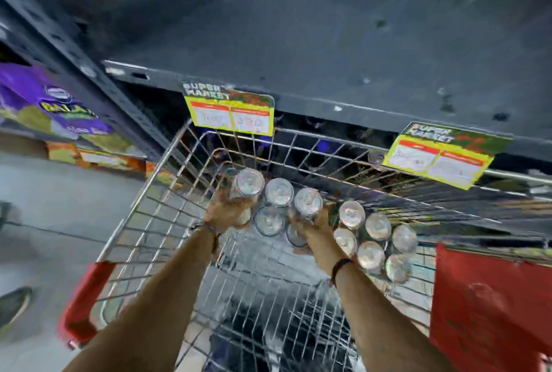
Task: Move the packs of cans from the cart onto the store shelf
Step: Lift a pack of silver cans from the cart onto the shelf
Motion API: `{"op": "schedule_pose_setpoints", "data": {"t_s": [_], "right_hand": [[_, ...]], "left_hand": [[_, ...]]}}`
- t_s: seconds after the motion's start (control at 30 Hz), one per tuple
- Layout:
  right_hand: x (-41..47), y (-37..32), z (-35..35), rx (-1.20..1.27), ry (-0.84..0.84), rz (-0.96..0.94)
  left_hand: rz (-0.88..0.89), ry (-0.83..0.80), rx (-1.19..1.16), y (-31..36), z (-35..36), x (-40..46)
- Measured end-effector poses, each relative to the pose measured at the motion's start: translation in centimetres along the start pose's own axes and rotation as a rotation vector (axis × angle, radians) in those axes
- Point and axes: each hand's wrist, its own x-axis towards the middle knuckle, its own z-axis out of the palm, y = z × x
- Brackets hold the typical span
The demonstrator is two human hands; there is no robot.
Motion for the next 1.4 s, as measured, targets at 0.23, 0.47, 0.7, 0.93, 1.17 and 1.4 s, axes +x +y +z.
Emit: {"op": "schedule_pose_setpoints", "data": {"t_s": [0.23,0.47,0.7,0.93,1.17,1.4], "right_hand": [[-2.7,-0.2,0.6,0.082,0.104,-0.049],[-11.1,-2.8,-0.9,-0.167,0.162,-0.191],[-20.5,-9.4,-1.2,-0.087,0.27,-0.435],[-27.5,-18.8,-2.6,-0.135,0.382,-0.657],[-25.1,-29.6,-3.4,-0.258,0.297,-0.645],[-18.1,-35.4,-1.0,-0.287,0.124,-0.561]], "left_hand": [[-0.22,-0.014,-0.14,2.3,0.7,-3.2],[-0.215,-0.078,-0.304,4.9,-0.4,-10.1],[0.024,-0.18,-0.319,14.4,-4.4,-18.0],[0.193,-0.519,-0.43,25.7,-7.9,-23.4],[0.146,-0.367,-0.441,34.5,-10.0,-22.5],[0.046,-0.257,-0.46,37.6,-12.1,-16.9]]}}
